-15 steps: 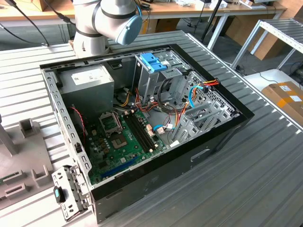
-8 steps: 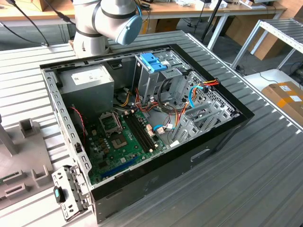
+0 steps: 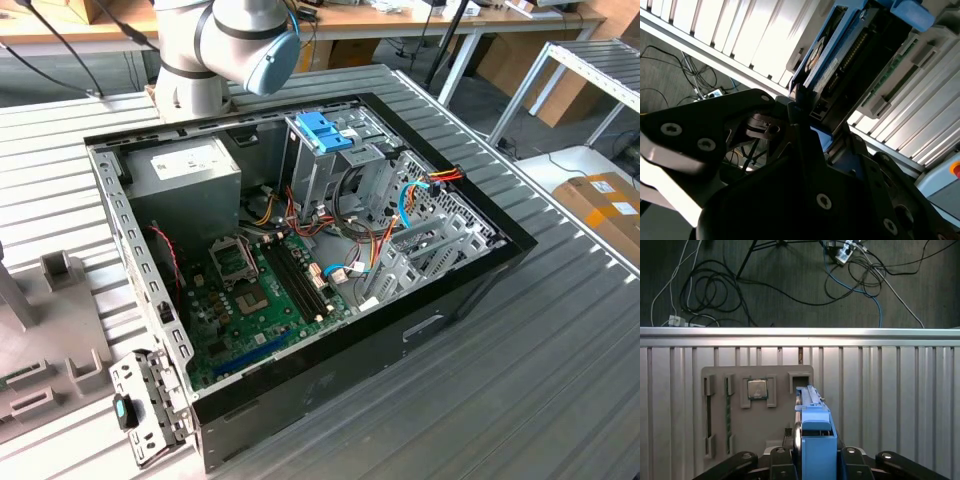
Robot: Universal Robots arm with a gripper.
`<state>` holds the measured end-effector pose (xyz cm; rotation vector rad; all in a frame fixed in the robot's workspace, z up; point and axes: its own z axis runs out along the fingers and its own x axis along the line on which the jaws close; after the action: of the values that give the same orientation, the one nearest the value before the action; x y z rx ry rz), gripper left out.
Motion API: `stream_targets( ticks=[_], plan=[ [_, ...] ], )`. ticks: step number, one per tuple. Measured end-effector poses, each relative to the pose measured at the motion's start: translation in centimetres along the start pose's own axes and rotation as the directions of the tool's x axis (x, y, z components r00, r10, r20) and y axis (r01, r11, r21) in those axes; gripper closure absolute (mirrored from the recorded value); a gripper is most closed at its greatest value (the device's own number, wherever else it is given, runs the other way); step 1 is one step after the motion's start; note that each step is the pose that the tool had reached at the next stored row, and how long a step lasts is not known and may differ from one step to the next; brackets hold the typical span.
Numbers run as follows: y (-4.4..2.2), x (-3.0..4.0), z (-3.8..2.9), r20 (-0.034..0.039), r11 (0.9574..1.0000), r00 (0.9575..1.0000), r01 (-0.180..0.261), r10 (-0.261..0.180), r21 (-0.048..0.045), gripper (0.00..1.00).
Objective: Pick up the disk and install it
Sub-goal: 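Pick up the disk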
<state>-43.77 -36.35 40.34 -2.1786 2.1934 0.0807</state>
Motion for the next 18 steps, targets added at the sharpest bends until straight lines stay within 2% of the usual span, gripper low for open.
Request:
stream_targets(
  ticks=[9,18],
  plan=[
    [-0.05,-0.08,-1.14,0.0001,1.0000,1.0000,0.000,0.000,0.0000,0.63],
    [-0.09,-0.14,-1.98,0.0001,1.0000,1.0000,0.000,0.000,0.0000,0.63]
  ],
)
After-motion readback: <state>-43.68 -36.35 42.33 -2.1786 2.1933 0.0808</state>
